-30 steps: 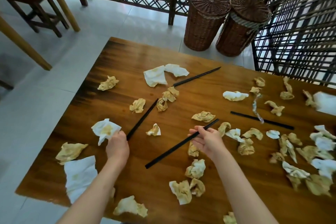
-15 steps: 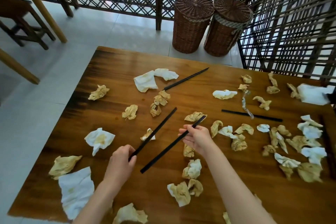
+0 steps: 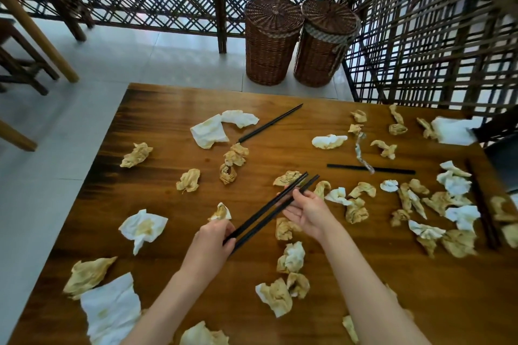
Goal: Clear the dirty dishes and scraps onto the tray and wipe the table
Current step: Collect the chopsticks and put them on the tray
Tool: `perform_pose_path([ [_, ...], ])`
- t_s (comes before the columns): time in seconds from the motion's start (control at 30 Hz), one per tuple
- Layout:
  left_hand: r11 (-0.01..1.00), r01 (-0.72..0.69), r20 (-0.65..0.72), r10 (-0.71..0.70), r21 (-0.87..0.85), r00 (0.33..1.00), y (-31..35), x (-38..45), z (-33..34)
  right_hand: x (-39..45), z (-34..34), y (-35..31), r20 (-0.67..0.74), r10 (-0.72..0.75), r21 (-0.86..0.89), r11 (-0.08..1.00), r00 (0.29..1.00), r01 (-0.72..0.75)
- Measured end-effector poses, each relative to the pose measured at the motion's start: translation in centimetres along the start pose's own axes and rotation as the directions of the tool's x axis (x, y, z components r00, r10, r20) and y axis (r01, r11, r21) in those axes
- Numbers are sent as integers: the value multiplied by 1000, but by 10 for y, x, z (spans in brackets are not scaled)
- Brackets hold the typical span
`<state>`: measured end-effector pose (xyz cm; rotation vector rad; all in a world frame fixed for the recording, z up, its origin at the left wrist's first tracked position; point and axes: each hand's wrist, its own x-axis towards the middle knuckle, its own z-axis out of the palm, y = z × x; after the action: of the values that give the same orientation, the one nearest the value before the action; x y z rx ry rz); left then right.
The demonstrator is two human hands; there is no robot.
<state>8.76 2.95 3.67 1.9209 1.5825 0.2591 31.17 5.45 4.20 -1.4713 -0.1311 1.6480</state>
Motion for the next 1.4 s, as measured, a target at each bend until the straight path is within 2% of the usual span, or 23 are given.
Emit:
perform_pose_path([
  [0.17,999,-46,46,46,12,998,3,2,-1,-4,-4,0,21,-34,40,999,999,33],
  [0.53,991,-134,102,136,-24,985,30,14,17,-7,-28,-7,-45,-44,30,999,998,45],
  [0.7,991,-137,112,137,-12,984,57,26,35,2,-55,-23,-65,-44,-30,999,997,43],
  [1.0,998,-49,140,56,-48,989,145,66,96,27,-151,-84,-197,-51,-74,997,979,37],
  [1.1,997,-10,107,17,-73,994,175,95,121,35,-193,-111,-245,-53,-105,994,968,27],
  [1.27,999,34,41,-34,-4,999,221,148,167,50,-253,-149,-277,-37,-166,986,960,-10],
  [1.4,986,102,-29,-99,131,995,244,187,189,58,-288,-168,-283,-25,-203,979,959,-35],
])
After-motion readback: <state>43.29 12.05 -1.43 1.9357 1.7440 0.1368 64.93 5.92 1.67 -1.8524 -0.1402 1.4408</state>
